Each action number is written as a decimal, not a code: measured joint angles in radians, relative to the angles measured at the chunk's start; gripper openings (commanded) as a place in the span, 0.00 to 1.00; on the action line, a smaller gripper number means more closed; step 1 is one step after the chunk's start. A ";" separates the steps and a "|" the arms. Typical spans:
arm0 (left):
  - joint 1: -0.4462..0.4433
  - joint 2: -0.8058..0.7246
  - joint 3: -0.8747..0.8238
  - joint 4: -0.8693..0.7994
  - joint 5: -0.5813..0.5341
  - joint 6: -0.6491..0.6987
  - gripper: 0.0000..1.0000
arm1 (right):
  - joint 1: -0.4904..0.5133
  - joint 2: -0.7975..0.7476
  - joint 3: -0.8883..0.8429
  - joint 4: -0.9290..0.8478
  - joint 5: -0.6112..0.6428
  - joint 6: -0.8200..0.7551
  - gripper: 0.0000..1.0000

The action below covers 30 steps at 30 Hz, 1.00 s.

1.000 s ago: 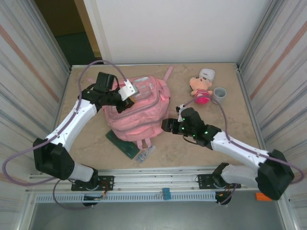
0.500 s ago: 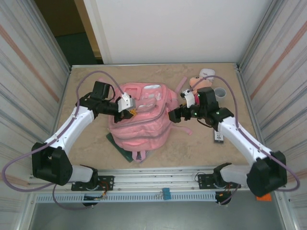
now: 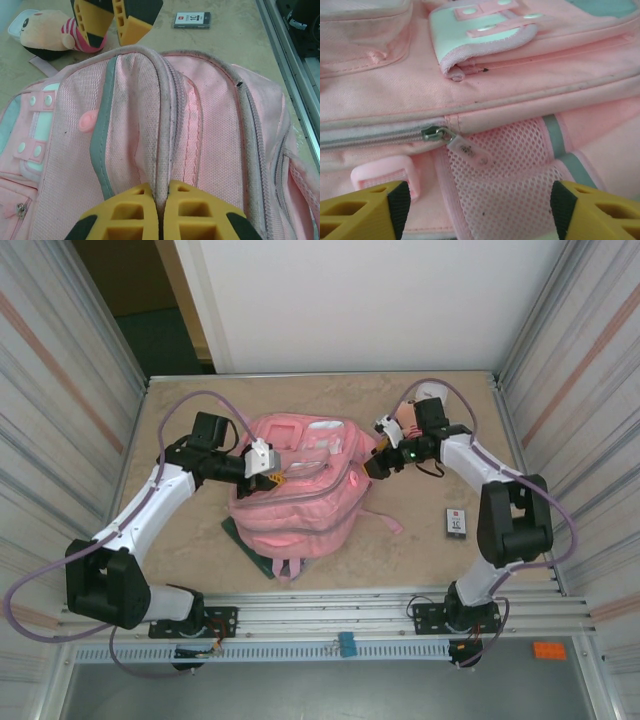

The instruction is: Pack books, pencil case, and school supplies into a backpack

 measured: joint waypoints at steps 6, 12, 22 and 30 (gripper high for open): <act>0.026 -0.008 -0.024 0.018 0.034 0.004 0.00 | 0.029 0.082 0.032 -0.021 -0.046 -0.109 0.69; 0.032 -0.009 -0.039 0.036 0.054 0.003 0.00 | 0.057 0.147 0.089 -0.055 -0.056 -0.177 0.52; 0.033 -0.009 -0.039 0.041 0.063 0.003 0.00 | 0.057 0.106 0.094 -0.110 -0.099 -0.221 0.04; 0.033 -0.009 -0.042 0.053 0.066 -0.017 0.00 | 0.059 0.019 0.090 -0.117 -0.074 -0.217 0.00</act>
